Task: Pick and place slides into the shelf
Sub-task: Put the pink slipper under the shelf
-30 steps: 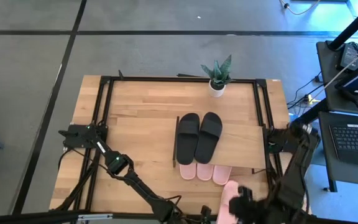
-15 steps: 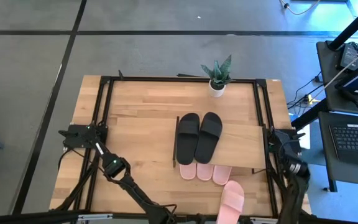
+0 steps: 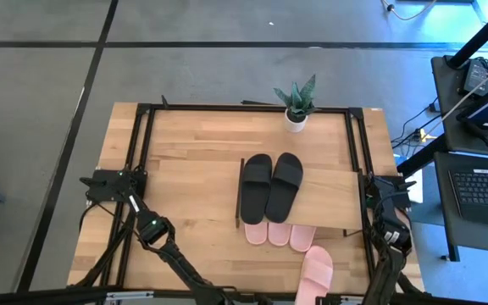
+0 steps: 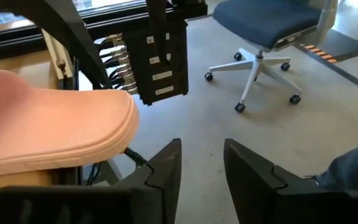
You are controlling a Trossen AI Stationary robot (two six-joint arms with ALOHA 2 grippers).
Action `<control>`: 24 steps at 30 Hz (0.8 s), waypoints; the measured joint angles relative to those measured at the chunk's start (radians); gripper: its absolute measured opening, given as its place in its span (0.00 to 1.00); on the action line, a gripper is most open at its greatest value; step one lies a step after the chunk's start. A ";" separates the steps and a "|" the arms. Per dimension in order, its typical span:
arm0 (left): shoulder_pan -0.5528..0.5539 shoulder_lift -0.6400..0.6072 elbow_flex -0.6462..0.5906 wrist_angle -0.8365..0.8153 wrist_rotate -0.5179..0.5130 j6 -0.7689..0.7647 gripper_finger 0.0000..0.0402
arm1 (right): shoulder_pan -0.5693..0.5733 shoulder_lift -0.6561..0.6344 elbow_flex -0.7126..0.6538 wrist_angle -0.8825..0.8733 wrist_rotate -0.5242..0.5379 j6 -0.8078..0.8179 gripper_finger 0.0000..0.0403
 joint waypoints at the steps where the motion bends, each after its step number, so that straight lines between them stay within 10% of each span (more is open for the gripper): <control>1: 0.001 0.000 0.000 0.001 0.004 0.000 0.28 | -0.001 0.000 0.000 0.007 0.000 0.000 0.59; 24: 0.016 -0.048 -0.001 -0.123 -0.017 -0.020 0.28 | -0.005 0.000 -0.002 -0.033 0.000 -0.049 0.53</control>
